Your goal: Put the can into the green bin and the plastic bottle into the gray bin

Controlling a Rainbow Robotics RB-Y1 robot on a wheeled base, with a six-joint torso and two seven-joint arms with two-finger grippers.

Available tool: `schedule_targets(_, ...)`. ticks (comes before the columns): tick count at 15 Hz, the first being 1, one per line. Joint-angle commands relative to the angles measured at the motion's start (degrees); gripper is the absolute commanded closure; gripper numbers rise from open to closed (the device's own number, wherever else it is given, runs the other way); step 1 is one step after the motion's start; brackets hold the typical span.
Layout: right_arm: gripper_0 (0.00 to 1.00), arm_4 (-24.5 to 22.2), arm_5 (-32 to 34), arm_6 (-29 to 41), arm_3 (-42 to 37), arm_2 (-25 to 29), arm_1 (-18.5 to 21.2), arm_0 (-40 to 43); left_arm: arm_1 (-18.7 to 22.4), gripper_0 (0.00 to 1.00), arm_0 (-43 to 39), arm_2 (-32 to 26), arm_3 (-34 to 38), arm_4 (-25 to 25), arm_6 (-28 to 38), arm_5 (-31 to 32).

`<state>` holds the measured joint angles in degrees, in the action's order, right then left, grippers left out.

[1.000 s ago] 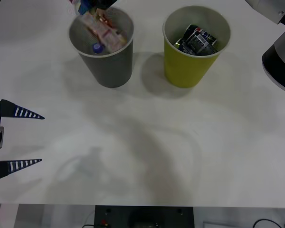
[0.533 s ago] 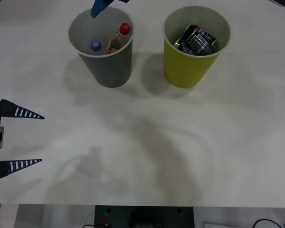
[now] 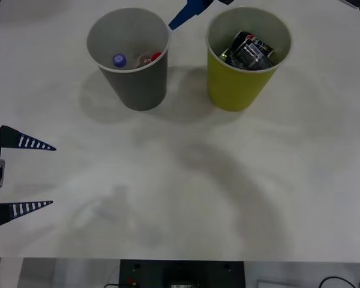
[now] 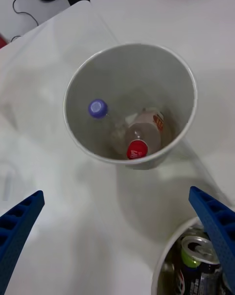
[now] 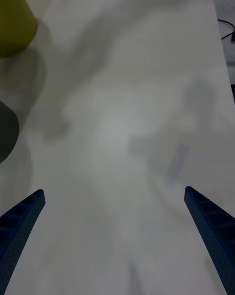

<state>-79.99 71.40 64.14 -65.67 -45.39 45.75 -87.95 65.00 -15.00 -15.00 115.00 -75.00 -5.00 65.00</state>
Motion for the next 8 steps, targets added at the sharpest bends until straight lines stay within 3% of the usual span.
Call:
schedule_targets(1, 0.00, 0.71, 0.15, -0.68, -8.51, 2.59, 6.10, 5.68, 0.00, 0.02, 0.00, 0.00, 0.00, 0.00, 0.00, 0.00)
schedule_targets(8, 0.00, 0.89, 0.15, -3.23, -30.57, 16.21, 18.50, 25.81, 0.00, 0.02, 0.00, 0.00, 0.00, 0.00, 0.00, 0.00)
